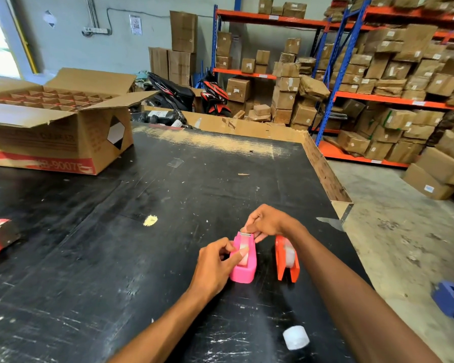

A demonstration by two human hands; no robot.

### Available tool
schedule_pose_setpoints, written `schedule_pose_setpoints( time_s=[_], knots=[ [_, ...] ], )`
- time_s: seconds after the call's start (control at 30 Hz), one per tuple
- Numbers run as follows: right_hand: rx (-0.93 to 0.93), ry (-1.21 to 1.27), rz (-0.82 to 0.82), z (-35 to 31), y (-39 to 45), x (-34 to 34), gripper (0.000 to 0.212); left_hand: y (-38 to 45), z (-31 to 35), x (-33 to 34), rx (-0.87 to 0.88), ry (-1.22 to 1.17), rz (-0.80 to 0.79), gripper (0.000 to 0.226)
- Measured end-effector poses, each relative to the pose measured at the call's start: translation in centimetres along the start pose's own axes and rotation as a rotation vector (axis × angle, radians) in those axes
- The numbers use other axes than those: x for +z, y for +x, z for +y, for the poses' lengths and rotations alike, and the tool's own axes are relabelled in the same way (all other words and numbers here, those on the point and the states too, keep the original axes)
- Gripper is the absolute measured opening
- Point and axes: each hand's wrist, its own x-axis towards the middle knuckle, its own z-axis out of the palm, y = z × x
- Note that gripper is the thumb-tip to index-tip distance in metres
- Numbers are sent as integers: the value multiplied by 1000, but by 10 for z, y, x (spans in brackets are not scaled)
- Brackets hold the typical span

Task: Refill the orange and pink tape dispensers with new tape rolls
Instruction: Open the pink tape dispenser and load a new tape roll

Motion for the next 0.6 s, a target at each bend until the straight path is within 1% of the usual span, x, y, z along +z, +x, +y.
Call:
schedule_pose_setpoints(
  time_s=[0.17, 0.3, 0.5, 0.6],
  knots=[
    [78, -10, -69, -2, 9, -2, 19, -2, 0, 1, -2, -28, 20, 29],
    [112, -28, -77, -7, 10, -3, 19, -2, 3, 1, 20, -13, 13, 31],
    [122, -60, 38, -12, 3, 3, 8, 1, 4, 0, 22, 53, 17, 28],
    [96, -63, 130, -12, -7, 4, 21, 0, 6, 2, 13, 58, 21, 31]
  ],
)
